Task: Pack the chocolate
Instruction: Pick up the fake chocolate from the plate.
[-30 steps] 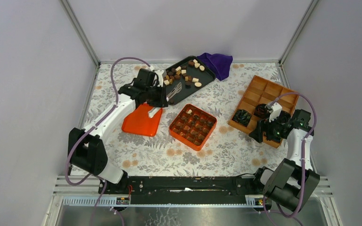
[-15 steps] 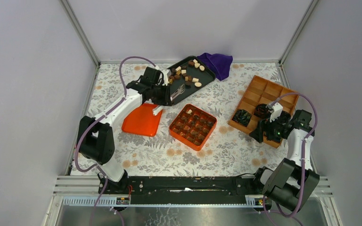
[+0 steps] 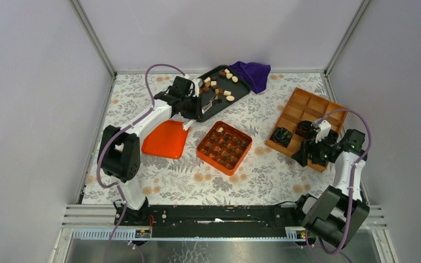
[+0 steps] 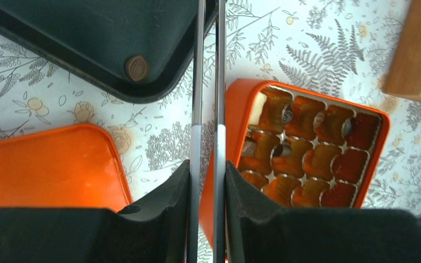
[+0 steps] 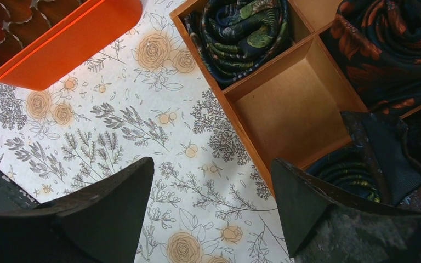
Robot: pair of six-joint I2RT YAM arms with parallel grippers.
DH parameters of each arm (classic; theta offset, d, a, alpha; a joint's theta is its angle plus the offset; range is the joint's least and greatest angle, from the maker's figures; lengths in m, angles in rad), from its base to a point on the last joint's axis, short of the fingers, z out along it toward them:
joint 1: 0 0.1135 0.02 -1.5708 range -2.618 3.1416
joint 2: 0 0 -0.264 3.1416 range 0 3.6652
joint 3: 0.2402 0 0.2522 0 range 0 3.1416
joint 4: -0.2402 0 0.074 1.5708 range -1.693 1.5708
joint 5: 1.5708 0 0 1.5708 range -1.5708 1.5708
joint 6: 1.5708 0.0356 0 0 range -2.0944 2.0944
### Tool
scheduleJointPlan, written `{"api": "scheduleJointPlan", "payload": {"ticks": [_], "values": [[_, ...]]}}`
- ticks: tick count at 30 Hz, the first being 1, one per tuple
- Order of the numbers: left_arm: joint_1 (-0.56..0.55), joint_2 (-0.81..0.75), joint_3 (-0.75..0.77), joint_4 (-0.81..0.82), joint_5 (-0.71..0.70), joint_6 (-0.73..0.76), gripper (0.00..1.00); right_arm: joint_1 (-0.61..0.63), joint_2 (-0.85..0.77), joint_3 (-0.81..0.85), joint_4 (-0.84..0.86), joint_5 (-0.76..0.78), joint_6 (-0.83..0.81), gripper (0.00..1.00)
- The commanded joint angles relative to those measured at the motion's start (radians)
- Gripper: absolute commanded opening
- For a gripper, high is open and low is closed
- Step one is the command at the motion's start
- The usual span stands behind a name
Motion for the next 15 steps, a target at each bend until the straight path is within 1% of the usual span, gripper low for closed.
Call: {"api": "scheduleJointPlan", "payload": {"ticks": [1, 5, 11, 15], "values": [[0.006, 0.066, 0.081, 0.074, -0.042, -0.007, 0.25, -0.013, -0.022, 0.0, -0.008, -0.041, -0.028, 0.86], [0.006, 0.109, 0.133, 0.054, -0.079, 0.011, 0.3, -0.018, -0.02, 0.0, -0.007, -0.044, -0.028, 0.86], [0.007, 0.145, 0.177, 0.046, -0.094, 0.023, 0.38, -0.025, -0.023, 0.0, -0.011, -0.052, -0.028, 0.86], [0.007, 0.192, 0.224, 0.007, -0.098, 0.043, 0.43, -0.028, -0.024, 0.0, -0.012, -0.054, -0.029, 0.86]]}}
